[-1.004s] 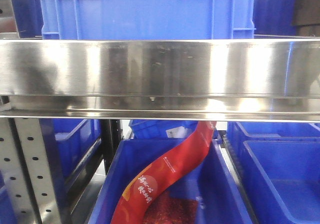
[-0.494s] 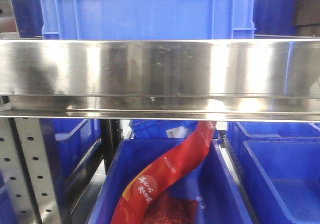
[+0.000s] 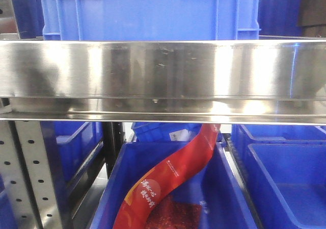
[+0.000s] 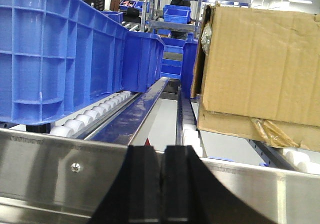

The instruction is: Grab PVC pipe and place in blue bin

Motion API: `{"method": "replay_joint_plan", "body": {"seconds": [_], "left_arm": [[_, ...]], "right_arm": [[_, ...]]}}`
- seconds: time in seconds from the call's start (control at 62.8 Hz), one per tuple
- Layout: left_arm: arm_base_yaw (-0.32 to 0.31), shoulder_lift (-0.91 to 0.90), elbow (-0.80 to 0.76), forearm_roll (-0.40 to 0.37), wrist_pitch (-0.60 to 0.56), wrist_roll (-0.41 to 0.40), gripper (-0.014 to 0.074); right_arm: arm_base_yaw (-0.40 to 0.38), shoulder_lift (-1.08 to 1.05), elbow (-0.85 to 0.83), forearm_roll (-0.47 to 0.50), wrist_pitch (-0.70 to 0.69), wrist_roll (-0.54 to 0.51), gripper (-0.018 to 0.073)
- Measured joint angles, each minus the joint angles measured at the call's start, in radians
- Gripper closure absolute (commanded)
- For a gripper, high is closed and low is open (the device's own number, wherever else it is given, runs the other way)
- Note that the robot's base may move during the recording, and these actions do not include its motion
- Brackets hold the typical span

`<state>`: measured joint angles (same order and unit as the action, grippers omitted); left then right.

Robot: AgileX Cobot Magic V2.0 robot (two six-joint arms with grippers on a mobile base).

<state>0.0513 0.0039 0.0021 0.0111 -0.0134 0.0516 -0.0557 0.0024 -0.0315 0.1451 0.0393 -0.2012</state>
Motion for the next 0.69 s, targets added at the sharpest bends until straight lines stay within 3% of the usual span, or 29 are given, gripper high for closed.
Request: {"method": "replay_joint_plan", "body": {"seconds": [0.685], "left_arm": [[0.0,0.0,0.0,0.0,0.0,0.0,0.0708]], "right_arm": [[0.0,0.0,0.0,0.0,0.0,0.0,0.0721]]}}
